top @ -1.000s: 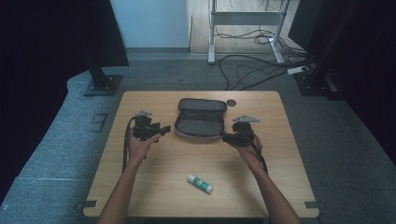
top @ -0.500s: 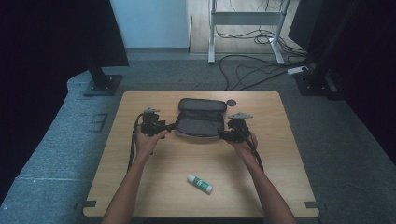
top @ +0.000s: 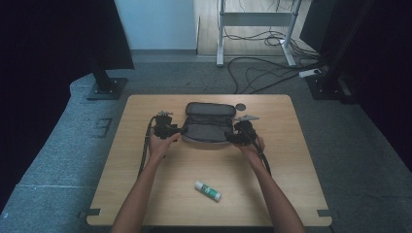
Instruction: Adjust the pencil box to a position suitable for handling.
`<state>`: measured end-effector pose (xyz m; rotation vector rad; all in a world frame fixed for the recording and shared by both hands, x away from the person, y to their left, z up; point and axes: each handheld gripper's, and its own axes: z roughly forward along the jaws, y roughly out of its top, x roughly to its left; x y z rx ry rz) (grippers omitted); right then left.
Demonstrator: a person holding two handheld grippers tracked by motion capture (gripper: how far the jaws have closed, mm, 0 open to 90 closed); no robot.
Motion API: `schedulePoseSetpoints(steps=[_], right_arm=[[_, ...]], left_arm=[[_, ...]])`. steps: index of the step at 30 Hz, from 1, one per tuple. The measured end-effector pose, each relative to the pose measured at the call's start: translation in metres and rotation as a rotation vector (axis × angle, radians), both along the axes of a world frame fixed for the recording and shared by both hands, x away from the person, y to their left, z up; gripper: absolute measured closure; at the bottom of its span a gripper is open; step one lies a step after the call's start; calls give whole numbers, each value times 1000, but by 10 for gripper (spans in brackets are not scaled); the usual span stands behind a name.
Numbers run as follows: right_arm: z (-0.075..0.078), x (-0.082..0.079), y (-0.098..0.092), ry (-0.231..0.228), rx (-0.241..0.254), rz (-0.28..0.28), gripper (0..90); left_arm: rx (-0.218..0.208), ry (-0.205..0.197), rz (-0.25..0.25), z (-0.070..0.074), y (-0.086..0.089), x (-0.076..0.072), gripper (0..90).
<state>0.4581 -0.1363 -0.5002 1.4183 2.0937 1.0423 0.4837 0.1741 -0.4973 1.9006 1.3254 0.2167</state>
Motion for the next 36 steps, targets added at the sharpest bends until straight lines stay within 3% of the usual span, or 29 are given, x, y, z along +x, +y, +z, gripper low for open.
schedulePoseSetpoints(steps=[6, 12, 16, 23, 31, 36], right_arm=[[-9, 6, 4, 1, -36, -12, 376], [-19, 15, -1, 23, -22, -44, 391], [-27, 19, -5, 44, -17, -57, 403], [-30, 20, -2, 55, -20, -53, 453], [-39, 22, 2, 91, -18, -48, 505], [-39, 23, 3, 90, -20, -44, 561]], left_arm=[[15, 18, -7, -5, -9, 7, 380], [41, 31, 6, -10, -12, 14, 384], [68, 63, 17, -18, -10, 17, 390], [71, 79, 21, -25, -9, 18, 409], [60, 94, 4, -30, -11, 19, 478], [85, 94, -1, -34, -15, 19, 573]])
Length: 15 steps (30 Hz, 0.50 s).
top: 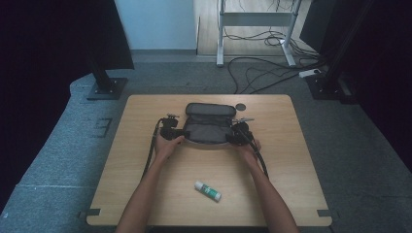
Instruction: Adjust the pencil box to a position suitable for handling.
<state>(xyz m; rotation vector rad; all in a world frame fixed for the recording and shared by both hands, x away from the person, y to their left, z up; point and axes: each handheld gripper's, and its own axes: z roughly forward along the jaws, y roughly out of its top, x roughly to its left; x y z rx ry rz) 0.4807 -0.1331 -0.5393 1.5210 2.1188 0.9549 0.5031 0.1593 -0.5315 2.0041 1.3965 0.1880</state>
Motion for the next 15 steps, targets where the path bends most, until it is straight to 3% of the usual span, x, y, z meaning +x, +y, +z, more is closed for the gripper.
schedulePoseSetpoints(steps=[6, 10, 15], right_arm=[[1, 1, -2, 2, -1, -18, 688], [3, -1, 1, -13, -40, -30, 790], [2, -1, 1, -25, -28, -47, 840]], left_arm=[[4, -13, 20, -1, 2, 0, 694], [-1, -15, 22, -2, 3, -1, 750], [9, -22, 15, 0, 4, -2, 811]])
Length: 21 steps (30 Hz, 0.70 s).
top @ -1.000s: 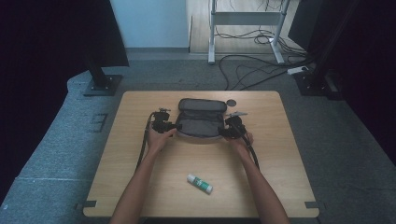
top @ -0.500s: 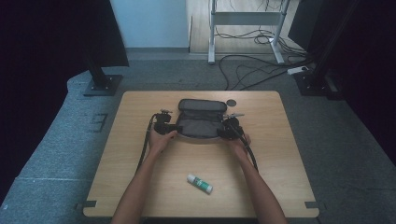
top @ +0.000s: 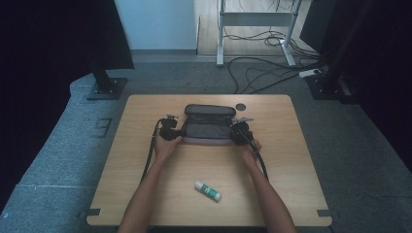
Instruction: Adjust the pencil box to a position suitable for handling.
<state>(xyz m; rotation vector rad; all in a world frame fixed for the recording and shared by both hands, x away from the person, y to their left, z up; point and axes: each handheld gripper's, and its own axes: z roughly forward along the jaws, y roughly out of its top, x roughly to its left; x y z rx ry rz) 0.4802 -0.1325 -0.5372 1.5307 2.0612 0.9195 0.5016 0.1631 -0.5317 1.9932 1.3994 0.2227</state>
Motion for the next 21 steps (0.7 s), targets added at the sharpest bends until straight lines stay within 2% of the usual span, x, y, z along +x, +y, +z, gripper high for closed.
schedulePoseSetpoints(steps=[2, 5, 11, 12, 18, 21], right_arm=[[0, 0, 0, -8, -2, 0, 848], [2, -2, 1, -15, 2, 3, 856], [15, -7, -2, -57, 33, 2, 859], [15, -7, -2, -57, 33, 2, 859], [30, -18, -5, -103, 46, 12, 861], [36, -22, -4, -121, 48, 20, 861]], left_arm=[[5, -9, 0, 1, 0, 0, 830], [15, -45, -4, 5, -1, -4, 857], [-24, -81, -15, 20, 2, -10, 867], [-24, -81, -15, 20, 2, -10, 867], [-18, -137, -32, 39, 2, -23, 869], [-32, -150, -35, 44, 5, -27, 869]])
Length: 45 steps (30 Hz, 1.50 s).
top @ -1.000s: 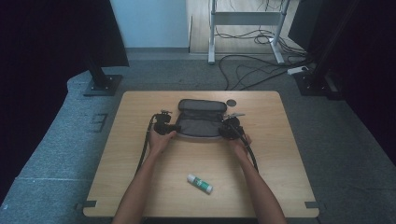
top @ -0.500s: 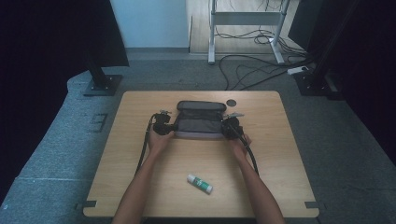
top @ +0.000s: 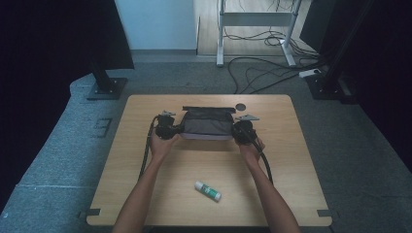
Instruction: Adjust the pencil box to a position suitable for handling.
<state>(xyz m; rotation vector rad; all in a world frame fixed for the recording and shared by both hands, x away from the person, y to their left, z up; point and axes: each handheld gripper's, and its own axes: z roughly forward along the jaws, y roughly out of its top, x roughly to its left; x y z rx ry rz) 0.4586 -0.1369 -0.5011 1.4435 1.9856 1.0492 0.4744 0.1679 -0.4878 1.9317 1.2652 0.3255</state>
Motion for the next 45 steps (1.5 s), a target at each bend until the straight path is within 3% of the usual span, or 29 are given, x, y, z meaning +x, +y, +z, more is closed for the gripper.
schedulePoseSetpoints(steps=[18, 30, 36, 45], right_arm=[[25, -21, 4, -56, 21, 45, 863], [29, -35, 3, -74, 20, 64, 863], [29, -46, 2, -81, 20, 78, 864], [33, -62, 7, -96, 17, 105, 864]], left_arm=[[-25, -32, -24, 22, 12, -20, 870], [-33, -27, -46, 22, 13, -31, 870], [-25, -28, -62, 21, 15, -41, 870], [-44, -32, -62, 20, 22, -58, 870]])
